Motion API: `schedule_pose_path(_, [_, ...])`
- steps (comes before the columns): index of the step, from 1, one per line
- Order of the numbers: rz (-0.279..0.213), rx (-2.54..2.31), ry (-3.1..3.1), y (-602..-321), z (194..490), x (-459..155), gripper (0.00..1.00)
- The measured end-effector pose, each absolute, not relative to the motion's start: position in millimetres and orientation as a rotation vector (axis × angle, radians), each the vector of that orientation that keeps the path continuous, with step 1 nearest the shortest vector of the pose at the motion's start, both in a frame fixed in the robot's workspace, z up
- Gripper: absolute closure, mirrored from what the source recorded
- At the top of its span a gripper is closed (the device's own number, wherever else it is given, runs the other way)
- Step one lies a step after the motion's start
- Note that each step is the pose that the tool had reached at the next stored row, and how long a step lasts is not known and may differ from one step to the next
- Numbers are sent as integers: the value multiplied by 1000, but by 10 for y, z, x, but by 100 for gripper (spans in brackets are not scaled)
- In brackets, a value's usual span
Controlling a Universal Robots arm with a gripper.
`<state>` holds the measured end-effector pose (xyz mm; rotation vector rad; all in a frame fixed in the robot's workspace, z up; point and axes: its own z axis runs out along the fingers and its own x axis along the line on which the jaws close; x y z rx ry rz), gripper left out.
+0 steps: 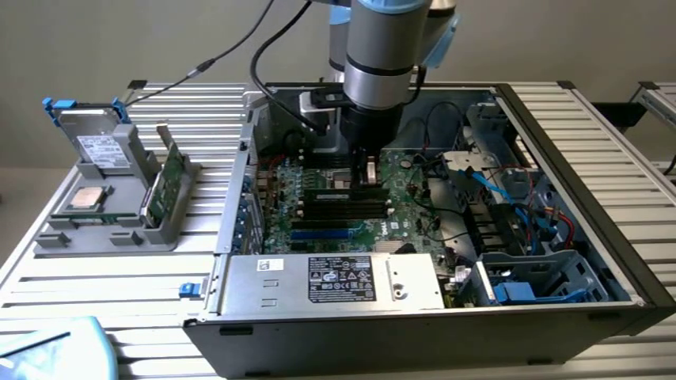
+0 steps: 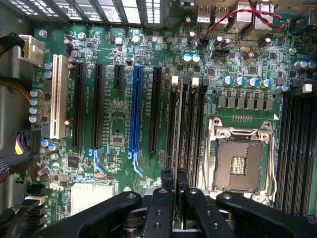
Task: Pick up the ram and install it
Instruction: 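Insert the ram into the slot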
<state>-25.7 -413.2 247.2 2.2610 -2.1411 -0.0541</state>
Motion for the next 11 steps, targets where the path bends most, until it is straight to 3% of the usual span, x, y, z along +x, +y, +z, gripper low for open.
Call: schedule_pose_path(11, [-55,2257,-2137,-4119,2335,-233,86])
